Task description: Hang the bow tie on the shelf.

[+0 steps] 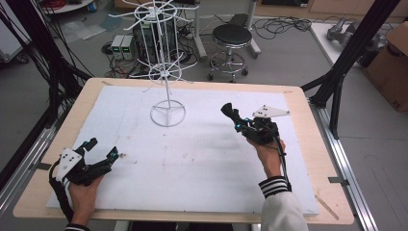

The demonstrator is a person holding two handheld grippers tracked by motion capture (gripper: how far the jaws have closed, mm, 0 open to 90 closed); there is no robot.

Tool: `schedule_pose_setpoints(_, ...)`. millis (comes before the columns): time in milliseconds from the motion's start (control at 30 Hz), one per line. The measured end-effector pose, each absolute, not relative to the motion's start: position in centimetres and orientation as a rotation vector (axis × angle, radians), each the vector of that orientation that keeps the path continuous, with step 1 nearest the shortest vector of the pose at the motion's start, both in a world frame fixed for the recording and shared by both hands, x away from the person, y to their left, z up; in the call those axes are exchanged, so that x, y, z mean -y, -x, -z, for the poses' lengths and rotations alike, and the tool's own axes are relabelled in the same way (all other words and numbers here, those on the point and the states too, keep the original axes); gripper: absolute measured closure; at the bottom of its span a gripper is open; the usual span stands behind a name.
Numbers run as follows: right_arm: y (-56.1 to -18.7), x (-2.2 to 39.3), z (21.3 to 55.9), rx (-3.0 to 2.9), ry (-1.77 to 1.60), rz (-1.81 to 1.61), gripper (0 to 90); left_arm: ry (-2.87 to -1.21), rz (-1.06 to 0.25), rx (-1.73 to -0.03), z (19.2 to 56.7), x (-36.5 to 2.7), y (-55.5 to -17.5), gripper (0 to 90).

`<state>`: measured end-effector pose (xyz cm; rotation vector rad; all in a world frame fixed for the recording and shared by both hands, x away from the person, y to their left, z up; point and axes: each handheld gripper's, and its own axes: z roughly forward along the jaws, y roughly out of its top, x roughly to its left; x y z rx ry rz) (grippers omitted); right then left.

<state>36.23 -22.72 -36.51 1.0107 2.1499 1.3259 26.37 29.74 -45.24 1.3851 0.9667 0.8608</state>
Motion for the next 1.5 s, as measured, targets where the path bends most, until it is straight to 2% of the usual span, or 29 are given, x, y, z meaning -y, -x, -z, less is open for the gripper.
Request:
schedule_pose_setpoints(867, -36.7, 18.7, 34.2, -1.963, -0.956, -1.537, 81.4, -1.385, -0.858, -0.969, 45.2, -29.8, -26.4, 16.2)
schedule_pose_setpoints(1500, -38.5, 15.5, 32.4, -1.923, -0.959, -1.615, 81.4, -1.383, -0.855, -0.968, 45.2, -29.8, -26.4, 16.2)
